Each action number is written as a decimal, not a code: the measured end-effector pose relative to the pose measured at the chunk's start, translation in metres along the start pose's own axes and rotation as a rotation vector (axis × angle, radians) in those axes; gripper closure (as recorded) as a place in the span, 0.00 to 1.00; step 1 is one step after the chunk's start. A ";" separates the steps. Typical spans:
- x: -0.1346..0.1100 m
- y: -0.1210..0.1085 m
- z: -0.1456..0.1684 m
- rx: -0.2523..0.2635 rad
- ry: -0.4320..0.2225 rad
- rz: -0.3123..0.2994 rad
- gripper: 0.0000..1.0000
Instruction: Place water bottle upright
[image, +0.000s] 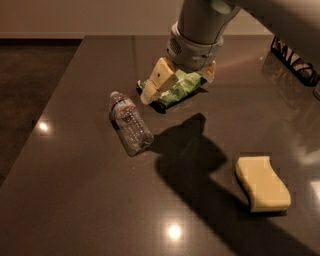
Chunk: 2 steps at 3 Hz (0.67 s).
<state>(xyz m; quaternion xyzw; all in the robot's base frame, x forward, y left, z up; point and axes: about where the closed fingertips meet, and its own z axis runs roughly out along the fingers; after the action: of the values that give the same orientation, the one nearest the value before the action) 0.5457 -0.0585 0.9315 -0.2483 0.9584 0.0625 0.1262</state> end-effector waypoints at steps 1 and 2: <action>-0.010 0.036 0.018 -0.015 0.018 -0.007 0.00; -0.027 0.063 0.036 -0.019 0.050 -0.022 0.00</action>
Offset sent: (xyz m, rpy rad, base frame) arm 0.0040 0.1143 -0.0350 -0.0381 0.0877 0.0501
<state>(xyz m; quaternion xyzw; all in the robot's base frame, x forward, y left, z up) 0.5447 0.0152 0.9082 -0.2613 0.9579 0.0638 0.1006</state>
